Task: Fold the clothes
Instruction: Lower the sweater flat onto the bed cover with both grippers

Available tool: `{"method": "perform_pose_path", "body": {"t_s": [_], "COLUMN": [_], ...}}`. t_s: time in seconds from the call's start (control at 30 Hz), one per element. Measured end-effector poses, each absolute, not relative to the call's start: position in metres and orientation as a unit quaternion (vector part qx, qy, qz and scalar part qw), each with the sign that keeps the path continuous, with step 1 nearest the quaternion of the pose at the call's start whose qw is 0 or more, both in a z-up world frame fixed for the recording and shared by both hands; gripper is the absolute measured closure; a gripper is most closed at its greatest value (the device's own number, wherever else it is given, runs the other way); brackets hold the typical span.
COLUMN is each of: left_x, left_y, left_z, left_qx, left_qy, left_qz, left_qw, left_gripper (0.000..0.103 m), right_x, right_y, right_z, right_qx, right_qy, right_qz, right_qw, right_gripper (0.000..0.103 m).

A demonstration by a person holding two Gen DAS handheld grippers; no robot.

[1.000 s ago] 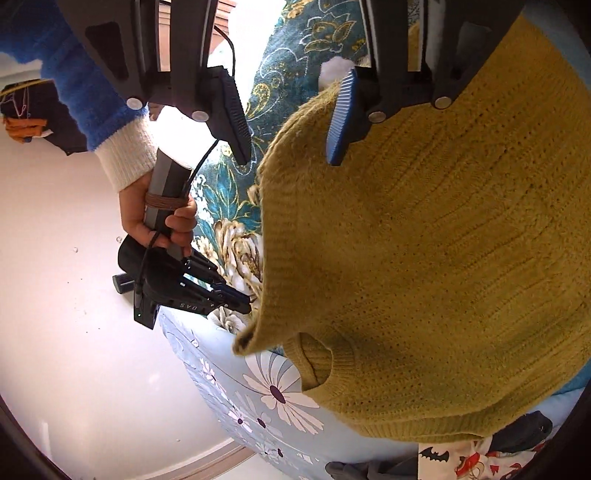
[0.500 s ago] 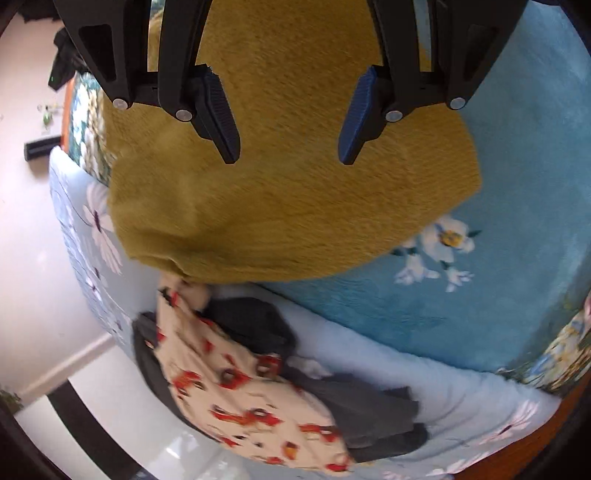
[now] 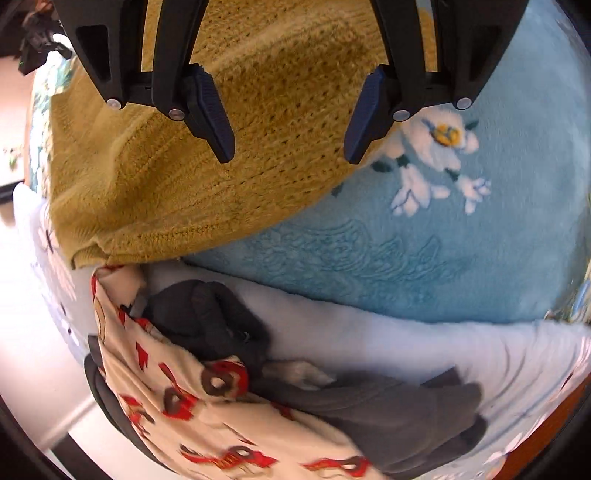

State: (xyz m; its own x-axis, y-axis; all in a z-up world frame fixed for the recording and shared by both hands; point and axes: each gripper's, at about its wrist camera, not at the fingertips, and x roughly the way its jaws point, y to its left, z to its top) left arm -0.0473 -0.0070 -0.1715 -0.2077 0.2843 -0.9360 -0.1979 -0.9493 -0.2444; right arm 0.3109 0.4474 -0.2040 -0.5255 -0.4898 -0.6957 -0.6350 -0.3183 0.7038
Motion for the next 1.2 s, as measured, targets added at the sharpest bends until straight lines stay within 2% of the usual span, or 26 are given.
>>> {"method": "perform_pose_path", "body": {"t_s": [0.13,0.37,0.43,0.47,0.5,0.57,0.7,0.77,0.8,0.83,1.2], "left_x": [-0.063,-0.065,-0.062,-0.06,-0.058,-0.05,-0.028,-0.018,-0.013,-0.008,0.027], "left_y": [0.013,0.017,0.014,0.012,0.01,0.003,-0.016,-0.029,-0.036,-0.042,-0.107], "left_z": [-0.185,-0.194,-0.194,-0.194,-0.193,-0.189,-0.174,-0.164,-0.158,-0.152,-0.082], "left_qx": [-0.61,-0.613,-0.611,-0.611,-0.611,-0.602,-0.58,-0.568,-0.562,-0.555,-0.498], "left_qy": [0.018,-0.007,-0.009,-0.01,-0.009,-0.026,-0.073,-0.099,-0.111,-0.118,-0.163], "left_qz": [0.778,0.773,0.774,0.775,0.775,0.78,0.793,0.8,0.803,0.807,0.843], "left_qw": [0.148,0.163,0.164,0.163,0.16,0.167,0.171,0.168,0.166,0.163,0.123], "left_gripper": [0.034,0.036,0.051,0.073,0.085,0.09,0.092,0.092,0.092,0.092,0.095], "right_x": [0.329,0.35,0.347,0.347,0.347,0.347,0.334,0.325,0.322,0.32,0.266], "right_y": [0.425,0.381,0.373,0.37,0.367,0.363,0.357,0.355,0.354,0.353,0.339], "right_z": [-0.21,-0.225,-0.225,-0.225,-0.225,-0.225,-0.223,-0.219,-0.216,-0.211,-0.13], "right_qx": [-0.494,-0.495,-0.5,-0.502,-0.503,-0.504,-0.518,-0.539,-0.55,-0.552,-0.499], "right_qy": [0.601,0.641,0.639,0.639,0.64,0.643,0.621,0.59,0.573,0.563,0.492], "right_qz": [0.626,0.585,0.584,0.582,0.579,0.575,0.585,0.596,0.603,0.61,0.713], "right_qw": [0.048,0.04,0.04,0.039,0.039,0.041,0.058,0.075,0.08,0.079,-0.026], "right_gripper": [0.047,0.047,0.047,0.047,0.047,0.047,0.05,0.07,0.075,0.088,0.091]}}
